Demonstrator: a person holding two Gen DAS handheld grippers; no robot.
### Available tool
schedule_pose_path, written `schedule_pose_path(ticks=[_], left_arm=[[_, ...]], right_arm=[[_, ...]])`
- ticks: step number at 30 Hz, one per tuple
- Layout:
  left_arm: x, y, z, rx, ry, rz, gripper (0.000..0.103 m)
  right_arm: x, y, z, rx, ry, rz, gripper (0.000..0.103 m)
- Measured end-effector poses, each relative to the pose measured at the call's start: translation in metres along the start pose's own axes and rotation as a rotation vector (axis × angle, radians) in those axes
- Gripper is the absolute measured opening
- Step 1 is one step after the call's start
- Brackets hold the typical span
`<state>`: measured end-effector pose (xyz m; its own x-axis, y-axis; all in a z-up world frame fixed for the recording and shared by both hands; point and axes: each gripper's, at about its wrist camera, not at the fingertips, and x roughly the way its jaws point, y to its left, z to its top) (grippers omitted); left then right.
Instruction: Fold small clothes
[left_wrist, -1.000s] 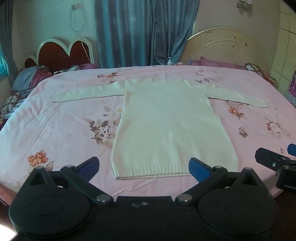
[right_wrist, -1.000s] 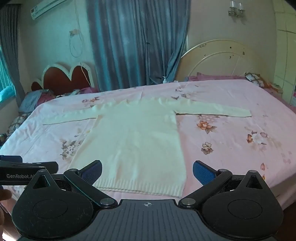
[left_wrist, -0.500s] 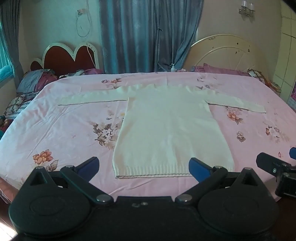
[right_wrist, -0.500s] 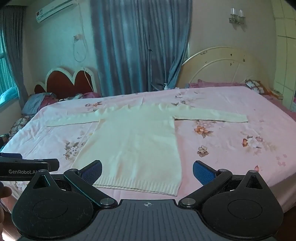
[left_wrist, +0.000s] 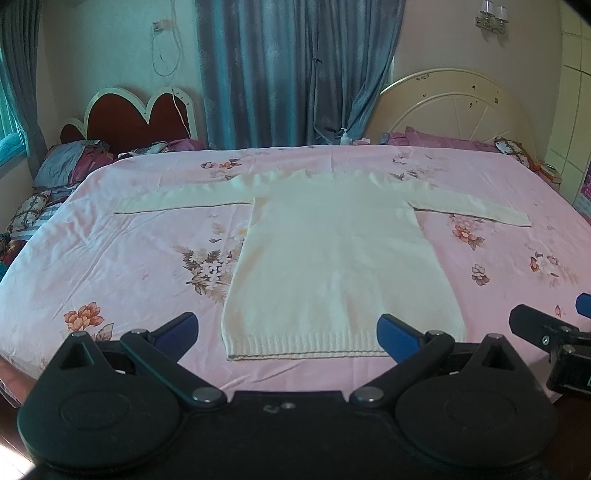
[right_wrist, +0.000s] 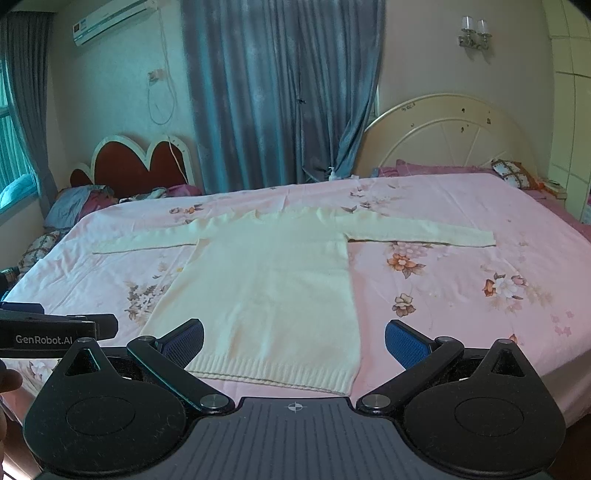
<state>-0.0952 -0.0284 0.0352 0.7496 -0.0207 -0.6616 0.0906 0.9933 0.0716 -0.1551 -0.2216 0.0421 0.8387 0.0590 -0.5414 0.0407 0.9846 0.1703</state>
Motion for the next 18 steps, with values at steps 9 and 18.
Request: schedule_pose_path(ticks=[9,18], left_arm=[[0.0025,0.0002,0.0006,-0.002,0.008,-0.008,0.102],[0.0032,0.0015,0.0015,-0.003,0.01,-0.014,0.102]], right_arm=[[0.0008,-0.0031,0.001,0.008,-0.003,-0.002,0.103],[0.0006,-0.0019,0.0019,0.005,-0.004,-0.005,0.103]])
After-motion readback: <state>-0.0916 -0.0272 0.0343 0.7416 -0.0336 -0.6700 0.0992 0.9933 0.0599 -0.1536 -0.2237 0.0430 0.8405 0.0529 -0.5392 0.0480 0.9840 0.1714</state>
